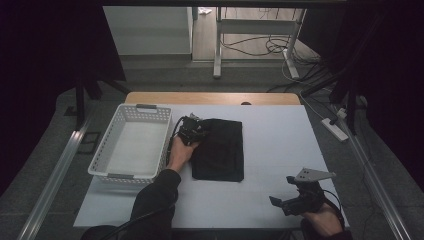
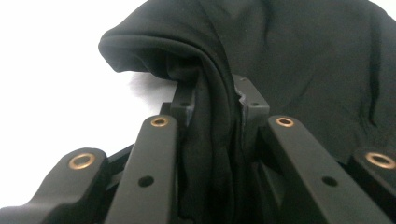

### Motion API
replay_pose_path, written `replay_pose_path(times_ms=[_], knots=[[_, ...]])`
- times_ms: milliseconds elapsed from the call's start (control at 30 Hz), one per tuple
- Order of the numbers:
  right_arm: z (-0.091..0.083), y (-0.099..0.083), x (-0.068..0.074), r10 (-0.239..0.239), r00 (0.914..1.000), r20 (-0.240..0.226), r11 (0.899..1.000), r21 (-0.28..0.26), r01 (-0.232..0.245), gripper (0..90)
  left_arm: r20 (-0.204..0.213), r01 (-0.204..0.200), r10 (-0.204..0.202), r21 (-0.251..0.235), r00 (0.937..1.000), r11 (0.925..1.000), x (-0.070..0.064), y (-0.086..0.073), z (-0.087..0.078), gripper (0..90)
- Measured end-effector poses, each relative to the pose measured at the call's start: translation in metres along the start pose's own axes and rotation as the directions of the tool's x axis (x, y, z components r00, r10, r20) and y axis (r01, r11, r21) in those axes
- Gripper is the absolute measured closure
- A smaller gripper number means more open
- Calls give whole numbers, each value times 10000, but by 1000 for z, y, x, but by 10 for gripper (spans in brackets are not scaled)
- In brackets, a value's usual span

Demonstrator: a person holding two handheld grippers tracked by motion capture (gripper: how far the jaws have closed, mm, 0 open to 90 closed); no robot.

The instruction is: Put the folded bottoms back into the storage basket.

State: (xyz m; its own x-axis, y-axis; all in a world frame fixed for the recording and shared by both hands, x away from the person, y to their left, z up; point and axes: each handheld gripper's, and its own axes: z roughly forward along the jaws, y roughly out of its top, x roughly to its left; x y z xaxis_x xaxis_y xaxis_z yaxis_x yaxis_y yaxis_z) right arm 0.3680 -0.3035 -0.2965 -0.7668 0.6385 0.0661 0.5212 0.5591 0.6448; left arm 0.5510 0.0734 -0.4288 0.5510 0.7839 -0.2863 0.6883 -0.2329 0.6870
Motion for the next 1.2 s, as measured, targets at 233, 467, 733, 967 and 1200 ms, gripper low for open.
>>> replay_pose_path(times_ms=[233, 467, 733, 967, 1200], knots=[[4, 5, 2, -208, 9997, -95, 9997, -127, 207, 11, -58, 17, -18, -80, 10000, 10000, -1, -1, 0, 737], [13, 10, 4, -551, 9981, -279, 9984, -160, 547, 11, 15, 127, -127, -123, 9999, 9998, 0, -2, 0, 737], [22, 15, 2, -385, 9981, -474, 9992, 64, 389, 11, 94, 256, -254, -178, 9996, 9995, 1, -3, 0, 736], [34, 22, 4, -555, 9954, -779, 9982, 164, 570, 11, 116, 303, -301, -184, 9995, 9994, 1, -3, 0, 735], [45, 29, 6, -635, 9924, -1055, 9975, 239, 664, 11, 100, 309, -307, -213, 9995, 9993, 1, -4, 0, 736]])
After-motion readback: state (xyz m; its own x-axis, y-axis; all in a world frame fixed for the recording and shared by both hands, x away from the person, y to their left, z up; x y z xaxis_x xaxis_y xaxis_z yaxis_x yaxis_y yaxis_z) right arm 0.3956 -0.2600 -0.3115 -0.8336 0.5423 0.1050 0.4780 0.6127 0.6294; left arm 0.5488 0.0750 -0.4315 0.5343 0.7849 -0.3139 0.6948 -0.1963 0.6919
